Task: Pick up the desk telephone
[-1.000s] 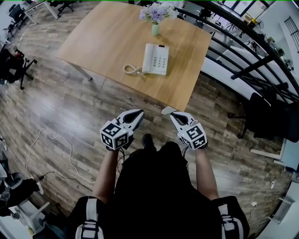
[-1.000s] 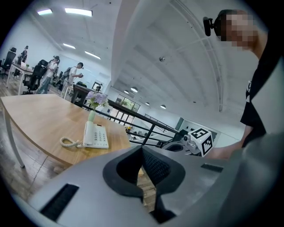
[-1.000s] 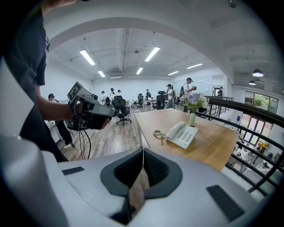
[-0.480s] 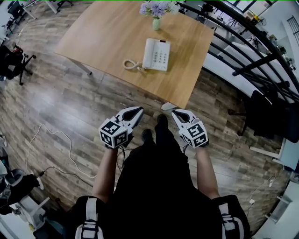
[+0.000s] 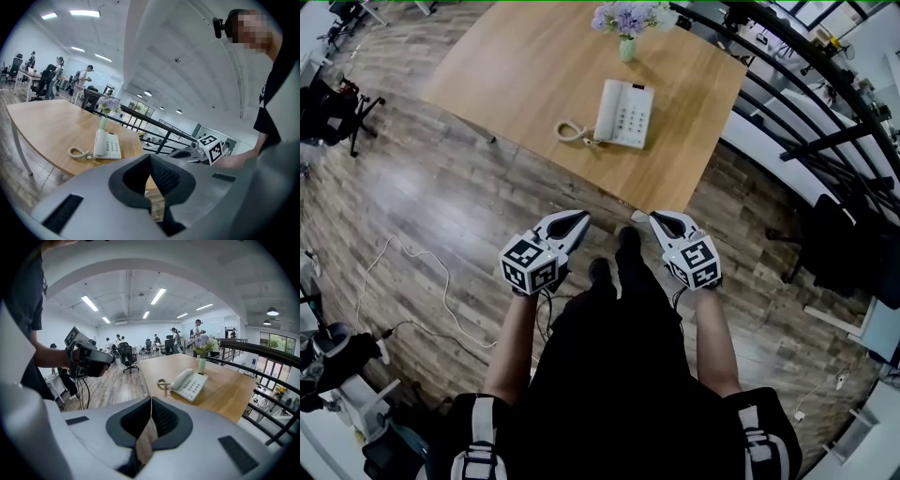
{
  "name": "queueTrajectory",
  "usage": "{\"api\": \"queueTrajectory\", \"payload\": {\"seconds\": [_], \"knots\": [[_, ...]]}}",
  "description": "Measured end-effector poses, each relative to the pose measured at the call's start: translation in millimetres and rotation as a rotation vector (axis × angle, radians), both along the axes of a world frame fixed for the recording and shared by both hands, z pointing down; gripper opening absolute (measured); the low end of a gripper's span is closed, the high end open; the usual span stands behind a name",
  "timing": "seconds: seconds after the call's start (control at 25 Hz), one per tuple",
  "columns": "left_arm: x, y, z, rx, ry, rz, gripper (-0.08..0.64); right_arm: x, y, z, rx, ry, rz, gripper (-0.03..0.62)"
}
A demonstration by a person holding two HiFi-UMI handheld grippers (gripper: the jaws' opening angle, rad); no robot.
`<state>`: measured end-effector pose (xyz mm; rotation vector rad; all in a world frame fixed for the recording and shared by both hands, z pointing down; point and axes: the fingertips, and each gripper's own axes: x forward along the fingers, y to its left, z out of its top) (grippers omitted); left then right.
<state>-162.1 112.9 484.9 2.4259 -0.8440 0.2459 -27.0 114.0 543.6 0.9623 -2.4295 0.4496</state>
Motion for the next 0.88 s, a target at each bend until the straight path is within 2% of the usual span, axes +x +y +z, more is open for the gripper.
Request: {"api": "queueTrajectory", "payload": {"seconds": [0.12, 0.32, 0.52, 0.88], "knots": [[10, -13, -3, 0.013, -0.011, 0.001, 0.021, 6, -14, 0, -0.001, -0.006, -0.01, 0.025], [33, -22, 8, 0.05, -0.143, 0.067, 0.02, 18, -30, 7, -0.021, -0.009, -0.023, 0.025], [51, -38, 15, 0.025, -0.14, 0.061, 0.021, 32, -50, 13, -0.032, -0.01, -0.042, 0.025], [63, -71, 11, 0.027, -0.188, 0.016, 0.021, 49, -94, 18, -0.029, -0.026, -0.088, 0.025]]}}
